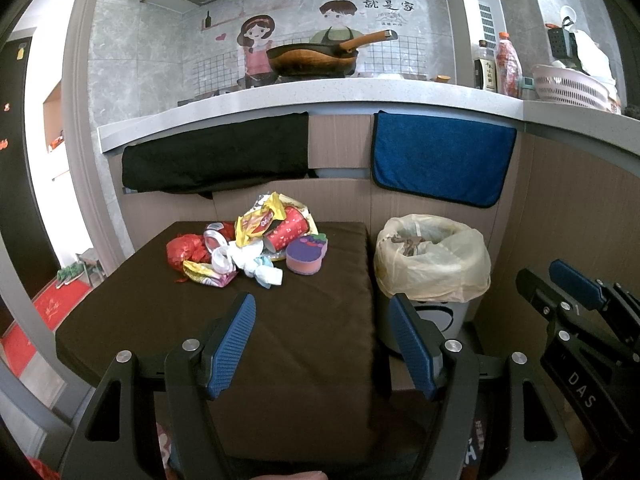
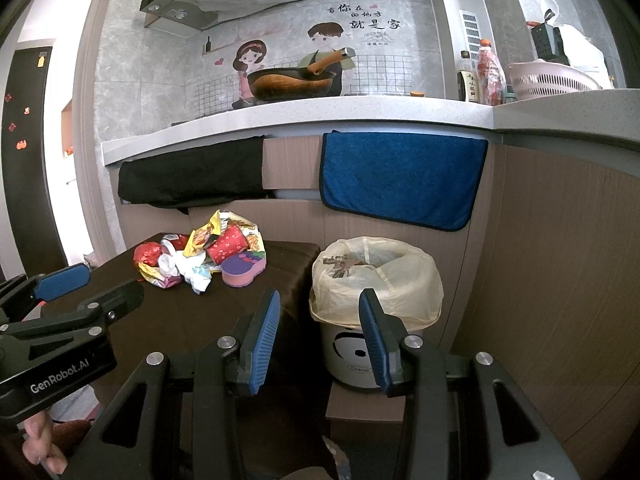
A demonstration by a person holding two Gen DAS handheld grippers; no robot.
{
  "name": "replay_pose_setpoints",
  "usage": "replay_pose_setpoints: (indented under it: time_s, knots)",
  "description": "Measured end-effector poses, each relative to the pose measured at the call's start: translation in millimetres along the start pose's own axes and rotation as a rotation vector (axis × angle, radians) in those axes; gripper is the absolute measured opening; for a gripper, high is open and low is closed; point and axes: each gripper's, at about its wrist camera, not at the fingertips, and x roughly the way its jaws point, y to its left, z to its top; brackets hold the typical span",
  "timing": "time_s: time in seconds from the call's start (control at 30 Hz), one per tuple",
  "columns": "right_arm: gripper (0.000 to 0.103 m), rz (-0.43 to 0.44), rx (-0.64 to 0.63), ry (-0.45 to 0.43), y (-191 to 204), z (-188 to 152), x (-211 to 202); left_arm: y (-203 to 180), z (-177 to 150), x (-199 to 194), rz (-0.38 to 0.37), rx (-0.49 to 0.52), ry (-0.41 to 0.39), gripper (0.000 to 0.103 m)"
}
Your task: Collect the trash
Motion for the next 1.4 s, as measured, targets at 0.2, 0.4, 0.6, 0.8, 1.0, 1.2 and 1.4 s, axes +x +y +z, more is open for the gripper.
replay_pose_setpoints:
  time_s: [0.2, 0.4, 0.6, 0.8, 1.0, 1.2, 1.4]
  knots:
    - [0.039, -0.001, 0.0, 0.0, 0.0, 0.8, -0.2, 0.1, 0.8, -0.2, 0.0, 0.0, -0.002, 0.07]
    - [0.039, 0.001, 0.002, 0.001, -0.2, 1.2, -0.2, 2.3, 2.1, -1.2, 0.001, 0.0, -0.002, 0.07]
    - [0.039, 0.0, 0.001, 0.001, 0.1, 1.0, -0.2, 2.3, 1.9, -0.9, -0.002, 0.002, -0.002, 0.07]
    - [0.039, 0.0, 0.001, 0.0, -0.3, 0.8, -0.4, 2.2, 1.6, -0.7, -0.001, 0.0, -0.004, 0.07]
    - [0.039, -0.001, 0.002, 0.001, -4.3, 2.8, 2.2, 1.9, 1.3, -0.8, 0.0, 0.0, -0.003, 0.07]
    - [0.039, -0.003, 0.002, 0.001, -3.6, 2.6, 2.1, 1.6, 0.9, -0.4, 0.0, 0.001, -0.001, 0.07]
    - [0.039, -0.002, 0.005, 0.004, -6.0, 3.2, 4.3, 1.5, -0.5, 2.3, 0.001, 0.0, 0.003, 0.07]
